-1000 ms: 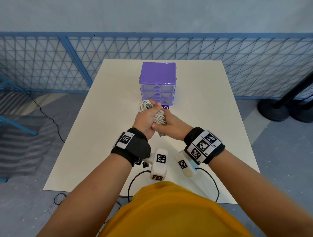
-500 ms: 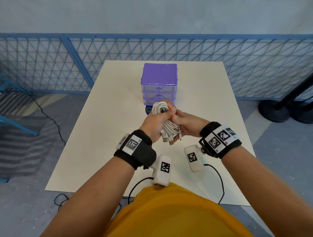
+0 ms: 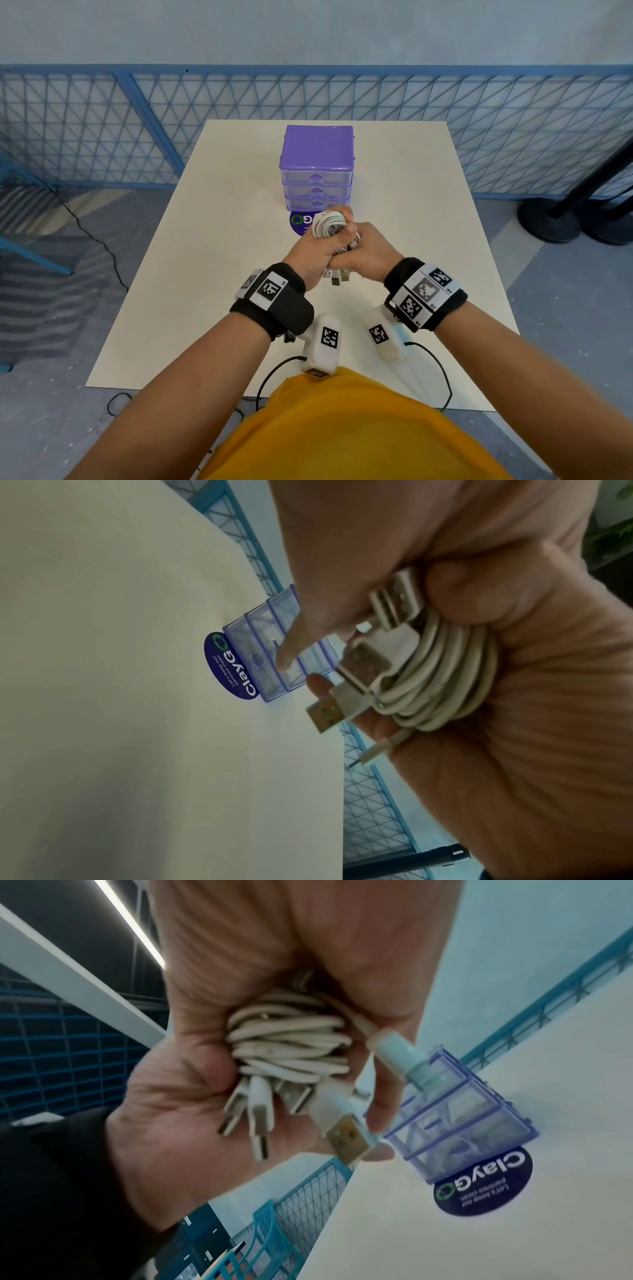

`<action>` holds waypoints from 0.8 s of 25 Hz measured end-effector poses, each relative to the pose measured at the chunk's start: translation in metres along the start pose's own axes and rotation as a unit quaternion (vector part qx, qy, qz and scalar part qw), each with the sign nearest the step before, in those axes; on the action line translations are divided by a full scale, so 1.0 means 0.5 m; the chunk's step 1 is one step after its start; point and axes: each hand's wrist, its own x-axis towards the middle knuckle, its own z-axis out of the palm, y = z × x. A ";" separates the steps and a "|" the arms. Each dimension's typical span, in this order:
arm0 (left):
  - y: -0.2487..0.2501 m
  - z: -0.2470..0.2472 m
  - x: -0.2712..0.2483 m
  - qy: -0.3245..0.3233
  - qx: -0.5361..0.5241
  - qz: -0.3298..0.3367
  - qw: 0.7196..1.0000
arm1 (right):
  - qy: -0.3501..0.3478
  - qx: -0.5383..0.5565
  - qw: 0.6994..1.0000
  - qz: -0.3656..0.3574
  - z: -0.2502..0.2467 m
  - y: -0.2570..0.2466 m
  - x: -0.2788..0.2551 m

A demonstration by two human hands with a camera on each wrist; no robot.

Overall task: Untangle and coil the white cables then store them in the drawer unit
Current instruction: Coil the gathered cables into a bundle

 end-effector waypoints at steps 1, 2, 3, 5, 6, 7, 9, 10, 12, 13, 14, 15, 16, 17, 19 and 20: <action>-0.004 -0.005 0.002 0.000 -0.008 0.001 1.000 | 0.018 0.010 1.000 -0.003 0.007 0.003 0.000; -0.008 -0.011 0.004 0.000 -0.009 0.001 1.000 | 0.029 0.015 0.999 -0.008 0.013 0.007 0.000; -0.011 -0.014 0.004 0.001 -0.003 0.001 1.000 | 0.035 0.013 0.999 -0.013 0.017 0.009 0.001; -0.014 -0.015 0.004 0.004 0.017 0.006 1.000 | 0.043 -0.008 0.999 -0.027 0.014 0.012 0.004; -0.015 -0.014 0.002 0.010 0.032 0.008 0.999 | 0.043 -0.025 0.998 -0.037 0.009 0.010 0.005; -0.016 -0.012 0.002 0.015 0.050 0.010 0.999 | 0.043 -0.043 0.997 -0.045 0.003 0.007 0.005; -0.019 -0.015 0.002 0.010 0.081 0.008 0.997 | 0.047 -0.092 0.993 -0.061 -0.004 0.003 0.001; -0.015 -0.021 0.001 -0.004 0.105 -0.007 0.994 | 0.050 -0.119 0.989 -0.075 -0.008 0.004 -0.001; 0.002 -0.040 -0.004 -0.070 0.147 -0.079 0.984 | 0.059 -0.179 0.977 -0.096 -0.017 0.003 -0.001; 0.015 -0.053 -0.006 -0.113 0.149 -0.132 0.973 | 0.061 -0.225 0.968 -0.099 -0.024 0.003 -0.002; 0.030 -0.065 -0.009 -0.148 0.141 -0.179 0.962 | 0.057 -0.277 0.955 -0.094 -0.033 0.007 0.000; 0.044 -0.072 -0.010 -0.166 0.136 -0.216 0.952 | 0.050 -0.329 0.939 -0.092 -0.040 0.011 0.001; 0.056 -0.072 -0.010 -0.170 0.147 -0.241 0.944 | 0.037 -0.375 0.922 -0.094 -0.043 0.013 -0.001; 0.064 -0.065 -0.008 -0.170 0.181 -0.259 0.933 | 0.021 -0.415 0.903 -0.113 -0.041 0.016 -0.004; 0.064 -0.038 -0.001 -0.169 0.294 -0.294 0.893 | -0.018 -0.464 0.873 -0.147 -0.021 0.025 -0.012; 0.058 -0.025 0.001 -0.160 0.339 -0.313 0.872 | -0.051 -0.486 0.861 -0.144 -0.010 0.024 -0.013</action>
